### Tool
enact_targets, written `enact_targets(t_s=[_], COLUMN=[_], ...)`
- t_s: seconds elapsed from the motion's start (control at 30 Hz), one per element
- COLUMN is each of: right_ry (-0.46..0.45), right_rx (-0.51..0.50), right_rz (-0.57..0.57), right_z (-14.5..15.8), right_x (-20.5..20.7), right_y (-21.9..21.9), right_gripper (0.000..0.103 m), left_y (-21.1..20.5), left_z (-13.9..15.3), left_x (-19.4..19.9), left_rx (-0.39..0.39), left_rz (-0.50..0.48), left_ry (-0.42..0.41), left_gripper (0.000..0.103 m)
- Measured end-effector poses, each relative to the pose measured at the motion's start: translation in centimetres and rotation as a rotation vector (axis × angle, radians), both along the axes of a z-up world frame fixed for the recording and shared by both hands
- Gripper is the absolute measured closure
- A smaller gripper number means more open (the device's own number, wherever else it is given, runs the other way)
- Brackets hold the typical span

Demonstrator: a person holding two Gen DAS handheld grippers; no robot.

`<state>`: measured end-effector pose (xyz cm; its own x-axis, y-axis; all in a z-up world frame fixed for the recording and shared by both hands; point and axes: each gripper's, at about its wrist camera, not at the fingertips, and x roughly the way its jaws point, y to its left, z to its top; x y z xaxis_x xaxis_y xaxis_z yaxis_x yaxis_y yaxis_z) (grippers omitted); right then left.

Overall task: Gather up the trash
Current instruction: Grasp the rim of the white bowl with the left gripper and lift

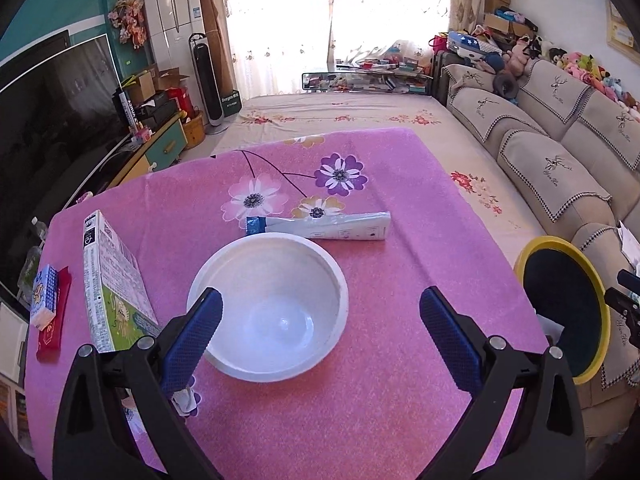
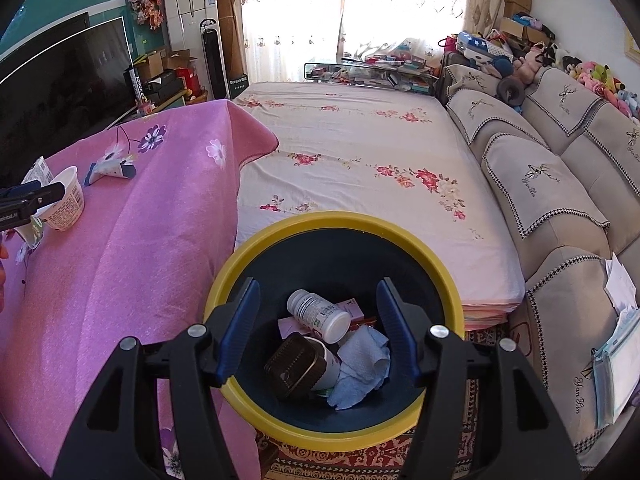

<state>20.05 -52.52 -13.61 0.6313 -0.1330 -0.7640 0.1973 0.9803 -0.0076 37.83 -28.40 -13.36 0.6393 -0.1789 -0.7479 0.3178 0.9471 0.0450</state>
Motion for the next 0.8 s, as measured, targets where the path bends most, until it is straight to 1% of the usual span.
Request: enact_targets(t_s=[0.07, 0.27, 0.33, 0.37, 0.4, 0.43, 0.47, 0.5, 0.53, 0.63, 0.8], right_ry=[0.003, 0.011, 0.011, 0.011, 0.011, 0.012, 0.011, 0.011, 0.011, 0.006, -0.008], right_rx=[0.003, 0.012, 0.016, 0.018, 0.020, 0.021, 0.022, 0.023, 0.024, 0.025, 0.026], right_rz=[0.004, 0.020, 0.020, 0.019, 0.017, 0.016, 0.014, 0.012, 0.010, 0.006, 0.007], right_z=[-0.2, -0.7, -0.8, -0.8, -0.9, -0.9, -0.9, -0.9, -0.9, -0.7, -0.2], right_x=[0.3, 0.8, 0.8, 0.8, 0.8, 0.8, 0.7, 0.7, 0.6, 0.4, -0.2], right_y=[0.0, 0.1, 0.0, -0.1, -0.1, -0.3, -0.4, -0.4, -0.5, -0.7, -0.6], right_gripper=[0.045, 0.045, 0.045, 0.045, 0.045, 0.045, 0.045, 0.045, 0.045, 0.045, 0.045], left_y=[-0.2, -1.3, -1.4, -1.5, -1.5, -1.5, -1.5, -1.4, -1.4, -1.3, -1.3], left_z=[-0.5, -1.9, -2.4, -2.6, -2.9, -3.1, -3.4, -3.6, -3.8, -3.7, -2.1], left_x=[0.7, 1.9, 2.2, 2.4, 2.5, 2.7, 3.0, 3.1, 3.1, 2.8, 1.1], left_rx=[-0.003, 0.015, 0.020, 0.021, 0.024, 0.027, 0.030, 0.032, 0.031, 0.036, 0.030], left_rz=[0.005, 0.009, 0.008, 0.010, 0.012, 0.013, 0.017, 0.021, 0.021, 0.027, 0.008], left_ry=[0.015, 0.037, 0.047, 0.056, 0.066, 0.079, 0.090, 0.096, 0.099, 0.078, 0.036], left_gripper=[0.008, 0.022, 0.033, 0.037, 0.048, 0.065, 0.072, 0.085, 0.089, 0.091, 0.094])
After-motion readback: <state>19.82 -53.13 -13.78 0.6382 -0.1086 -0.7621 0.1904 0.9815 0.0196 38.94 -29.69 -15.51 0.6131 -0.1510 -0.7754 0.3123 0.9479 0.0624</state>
